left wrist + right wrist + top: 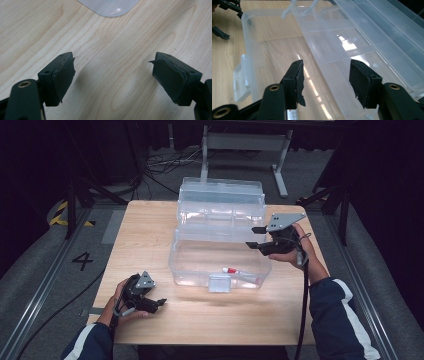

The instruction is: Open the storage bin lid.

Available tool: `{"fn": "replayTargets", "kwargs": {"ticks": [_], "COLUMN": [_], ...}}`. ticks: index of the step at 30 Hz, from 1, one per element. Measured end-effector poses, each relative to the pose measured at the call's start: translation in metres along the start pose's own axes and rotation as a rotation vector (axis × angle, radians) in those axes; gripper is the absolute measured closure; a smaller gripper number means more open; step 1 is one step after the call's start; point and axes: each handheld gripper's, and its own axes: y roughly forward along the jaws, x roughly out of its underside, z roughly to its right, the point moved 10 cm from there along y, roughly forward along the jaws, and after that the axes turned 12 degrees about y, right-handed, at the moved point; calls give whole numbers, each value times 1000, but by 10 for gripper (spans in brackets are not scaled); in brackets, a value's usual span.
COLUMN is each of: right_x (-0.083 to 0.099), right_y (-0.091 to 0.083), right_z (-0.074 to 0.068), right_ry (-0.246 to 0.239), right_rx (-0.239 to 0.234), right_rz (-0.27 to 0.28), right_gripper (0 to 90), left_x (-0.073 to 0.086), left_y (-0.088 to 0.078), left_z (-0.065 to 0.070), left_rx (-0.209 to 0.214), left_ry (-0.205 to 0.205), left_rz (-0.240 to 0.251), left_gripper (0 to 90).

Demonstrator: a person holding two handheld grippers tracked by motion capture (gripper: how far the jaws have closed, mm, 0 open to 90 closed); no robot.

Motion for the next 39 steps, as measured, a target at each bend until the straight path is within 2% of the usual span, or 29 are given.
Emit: {"fn": "replayTargets", "kwargs": {"ticks": [1,2,3,4,6,8,11,13,14,15,16,17,22,26,28,31,35,37,39], "right_x": [-4,-6,-8,-8,-13,-18,-23,-27,-28,-30,-31,-31,-35,-39,-40,-43,-44,-45,-45], "right_y": [-1,-2,-2,-2,-2,-2,0,1,2,3,4,6,12,15,16,21,28,34,38], "right_z": [4,7,9,9,14,17,21,25,26,29,31,33,44,53,53,58,64,67,69], "right_ry": [3,9,18,18,21,16,15,11,10,4,7,9,23,35,35,38,50,49,52], "right_rx": [21,29,30,30,45,59,64,86,82,96,105,104,121,144,138,143,151,153,151], "right_rz": [14,22,23,23,36,37,26,23,19,18,10,4,-16,-32,-33,-48,-73,-91,-99], "right_gripper": [464,464,462,462,460,460,454,453,453,451,447,444,443,452,451,451,453,489,529], "left_x": [-2,-5,-9,-9,-20,-30,-42,-50,-50,-60,-60,-68,-90,-101,-103,-109,-116,-120,-124], "left_y": [-1,-4,-6,-6,-13,-18,-25,-30,-30,-34,-34,-37,-45,-46,-46,-44,-40,-36,-32], "left_z": [0,-1,-3,-3,-5,-8,-9,-10,-10,-10,-10,-9,-6,-4,-4,-2,1,3,4], "left_rx": [5,-1,-23,-23,-30,-49,-53,-61,-61,-72,-72,-77,-74,-75,-72,-60,-40,-13,-7], "left_ry": [-4,8,15,15,10,26,28,41,41,59,59,66,99,125,133,141,180,196,205], "left_rz": [7,10,15,15,38,55,90,112,112,136,136,155,206,215,219,221,219,208,206], "left_gripper": [198,202,205,204,204,202,198,196,196,196,196,196,193,194,195,200,240,238,239]}}
